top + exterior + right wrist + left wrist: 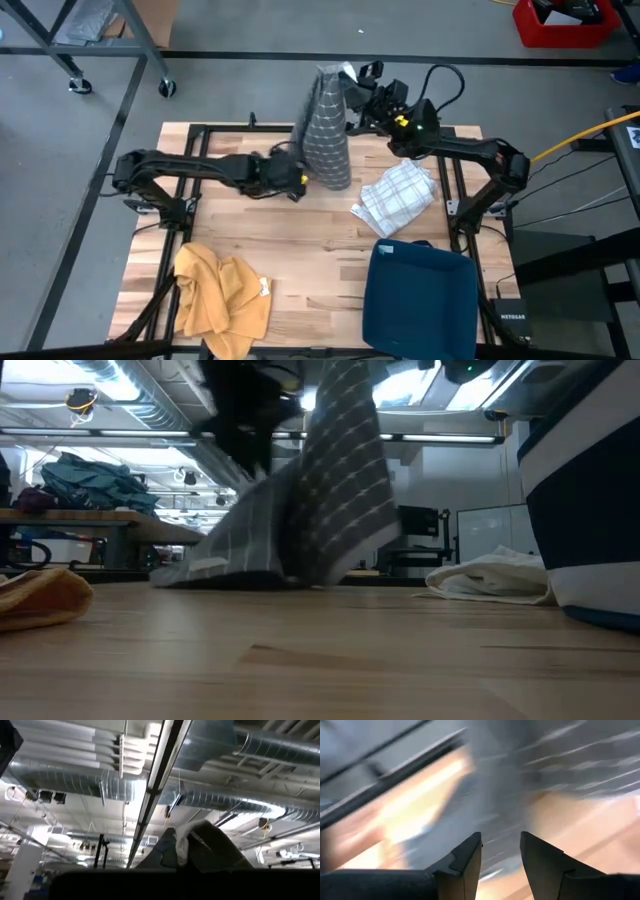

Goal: Fold towel
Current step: Fold the gray kitchen towel

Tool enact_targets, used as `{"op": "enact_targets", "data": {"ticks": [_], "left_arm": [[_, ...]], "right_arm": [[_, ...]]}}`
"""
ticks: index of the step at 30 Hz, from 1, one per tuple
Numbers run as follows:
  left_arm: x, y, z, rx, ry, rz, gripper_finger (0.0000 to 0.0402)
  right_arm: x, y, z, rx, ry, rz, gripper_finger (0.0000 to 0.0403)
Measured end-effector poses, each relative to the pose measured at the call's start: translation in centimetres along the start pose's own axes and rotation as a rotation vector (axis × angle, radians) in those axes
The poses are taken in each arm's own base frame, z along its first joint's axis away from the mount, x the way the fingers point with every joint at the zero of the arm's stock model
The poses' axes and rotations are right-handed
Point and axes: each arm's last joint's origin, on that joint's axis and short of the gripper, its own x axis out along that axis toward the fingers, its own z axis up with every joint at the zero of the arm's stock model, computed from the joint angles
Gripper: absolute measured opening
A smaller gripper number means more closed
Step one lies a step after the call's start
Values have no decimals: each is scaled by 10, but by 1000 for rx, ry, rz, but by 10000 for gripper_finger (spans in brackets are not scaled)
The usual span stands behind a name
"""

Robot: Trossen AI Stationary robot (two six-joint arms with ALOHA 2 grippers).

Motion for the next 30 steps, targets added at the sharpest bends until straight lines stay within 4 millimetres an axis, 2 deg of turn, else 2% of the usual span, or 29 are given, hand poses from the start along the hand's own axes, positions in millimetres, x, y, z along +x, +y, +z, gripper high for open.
{"op": "enact_targets", "data": {"ticks": [3,6,9,12,15,18,24,30], "left_arm": [[-24,17,-15,36,-10,115,127],[-48,33,-33,28,-91,189,127],[-56,44,-60,-35,-197,166,127],[-48,45,-87,-201,-288,75,127],[-33,30,-105,-421,-339,-75,127],[-15,5,-114,-616,-373,-257,127],[10,-36,-121,-786,-360,-553,127],[32,-69,-129,-995,-346,-698,127]], "right_arm": [[0,-3,3,53,72,20,1],[-1,-8,8,145,155,100,1],[-4,-13,14,229,228,175,1],[-5,-15,18,296,252,217,1],[-5,-16,19,313,252,218,1],[-5,-16,19,300,250,210,1],[-5,-22,24,232,207,161,1],[-6,-33,36,173,104,66,1]]}}
